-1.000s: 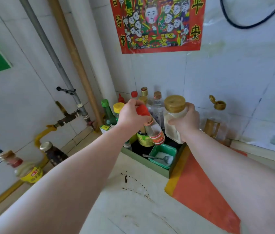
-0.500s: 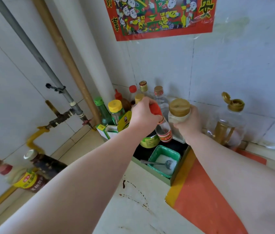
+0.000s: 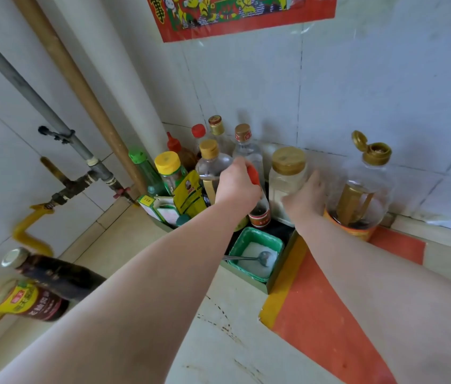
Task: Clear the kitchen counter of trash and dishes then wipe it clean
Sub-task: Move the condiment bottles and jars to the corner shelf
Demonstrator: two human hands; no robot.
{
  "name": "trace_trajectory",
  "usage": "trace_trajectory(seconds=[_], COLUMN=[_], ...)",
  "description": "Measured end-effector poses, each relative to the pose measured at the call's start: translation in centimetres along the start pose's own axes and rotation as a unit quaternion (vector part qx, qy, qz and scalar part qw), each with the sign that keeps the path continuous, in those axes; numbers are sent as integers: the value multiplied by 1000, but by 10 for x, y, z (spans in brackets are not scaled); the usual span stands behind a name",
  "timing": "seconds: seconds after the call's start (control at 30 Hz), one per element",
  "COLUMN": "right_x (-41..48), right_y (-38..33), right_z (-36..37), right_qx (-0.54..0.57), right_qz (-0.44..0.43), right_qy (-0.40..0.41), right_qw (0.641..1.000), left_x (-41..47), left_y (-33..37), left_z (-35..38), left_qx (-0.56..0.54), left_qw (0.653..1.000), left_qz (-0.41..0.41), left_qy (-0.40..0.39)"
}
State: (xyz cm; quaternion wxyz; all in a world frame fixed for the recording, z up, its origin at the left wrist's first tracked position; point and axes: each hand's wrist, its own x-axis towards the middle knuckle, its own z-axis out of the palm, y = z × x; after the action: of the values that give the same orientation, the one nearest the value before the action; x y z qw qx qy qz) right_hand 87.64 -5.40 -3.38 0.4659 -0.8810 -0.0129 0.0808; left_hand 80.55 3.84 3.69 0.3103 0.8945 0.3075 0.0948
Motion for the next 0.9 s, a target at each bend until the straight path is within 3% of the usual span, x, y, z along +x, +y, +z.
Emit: trace_trajectory(seconds=[0.13, 0.57, 0.9], right_x=[-15, -50, -101], right_y=[14, 8, -20], right_z=[-3, -1, 25], right_qx=[0, -61, -73], right_qz=[-13, -93, -167], right_qy=[21, -39, -74], right_qw=[1000, 993, 980], left_x=[0, -27, -72], left_y=[1, -6, -69], left_z=[10, -21, -65], left_qx=[25, 56, 54], left_qw=[1000, 994, 998], left_qz=[1, 61, 11], left_qy=[-4, 66, 11])
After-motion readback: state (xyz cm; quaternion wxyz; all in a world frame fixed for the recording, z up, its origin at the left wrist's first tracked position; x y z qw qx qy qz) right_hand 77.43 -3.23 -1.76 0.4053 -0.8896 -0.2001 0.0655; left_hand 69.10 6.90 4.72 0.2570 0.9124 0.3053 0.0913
